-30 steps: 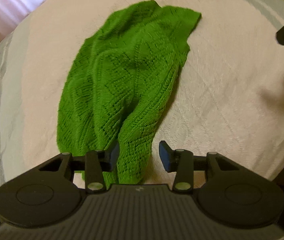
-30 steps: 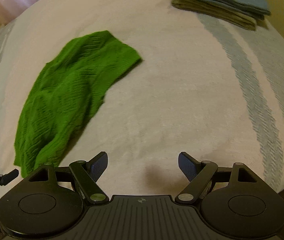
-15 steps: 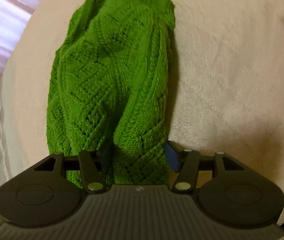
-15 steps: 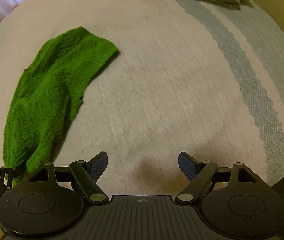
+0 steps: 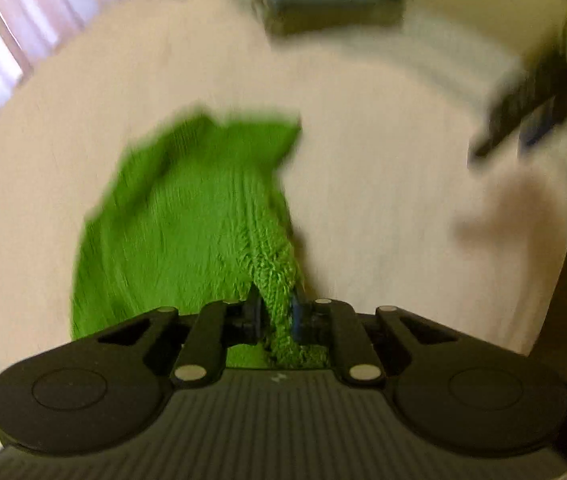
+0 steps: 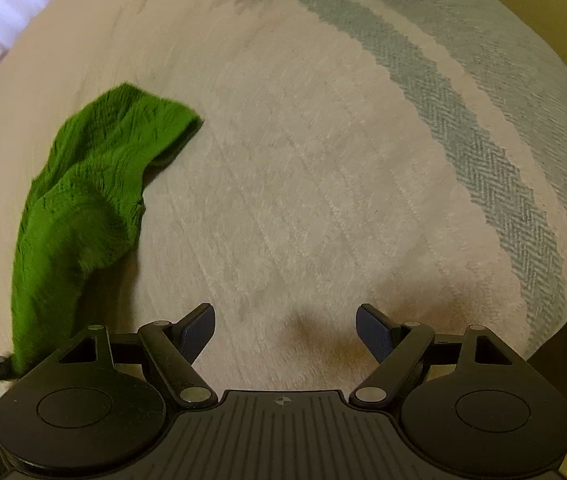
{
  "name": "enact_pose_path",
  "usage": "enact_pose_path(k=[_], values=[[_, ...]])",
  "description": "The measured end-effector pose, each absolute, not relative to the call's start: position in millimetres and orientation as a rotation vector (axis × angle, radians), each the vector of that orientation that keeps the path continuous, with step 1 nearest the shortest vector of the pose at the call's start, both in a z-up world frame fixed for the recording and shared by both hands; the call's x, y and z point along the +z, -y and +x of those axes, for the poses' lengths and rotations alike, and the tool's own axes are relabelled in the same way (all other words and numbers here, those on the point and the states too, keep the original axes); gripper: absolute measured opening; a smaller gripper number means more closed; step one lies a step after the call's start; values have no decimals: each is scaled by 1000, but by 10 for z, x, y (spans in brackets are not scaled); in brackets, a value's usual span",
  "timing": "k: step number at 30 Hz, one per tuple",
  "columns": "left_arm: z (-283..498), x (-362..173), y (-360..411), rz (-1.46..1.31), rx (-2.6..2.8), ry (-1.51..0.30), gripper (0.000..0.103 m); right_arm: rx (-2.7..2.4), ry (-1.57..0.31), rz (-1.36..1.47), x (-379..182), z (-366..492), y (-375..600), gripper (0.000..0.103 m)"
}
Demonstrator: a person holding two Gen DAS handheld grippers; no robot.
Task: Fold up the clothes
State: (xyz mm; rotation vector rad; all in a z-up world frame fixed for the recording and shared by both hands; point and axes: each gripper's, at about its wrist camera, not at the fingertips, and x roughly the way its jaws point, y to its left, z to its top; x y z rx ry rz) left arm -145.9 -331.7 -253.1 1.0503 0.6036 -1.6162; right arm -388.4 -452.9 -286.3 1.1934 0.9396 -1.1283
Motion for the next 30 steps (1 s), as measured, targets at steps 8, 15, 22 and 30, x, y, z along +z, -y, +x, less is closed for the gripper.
enact_pose_path(k=[8, 15, 22, 30], values=[[-1245, -949, 4077, 636, -1733, -448, 10, -1181, -791, 1225, -2529, -4047, 4700, 81], [-593, 105, 3442, 232, -1797, -352, 10, -1221, -700, 1224, -2304, -4161, 4832, 81], [520, -971, 2535, 262, -1274, -814, 15, -1193, -777, 1257, -2470, -4144, 4780, 81], [650, -2231, 1759, 334, -935, -1203, 16, -1081, -901, 1212, -2675, -3735, 4616, 80]])
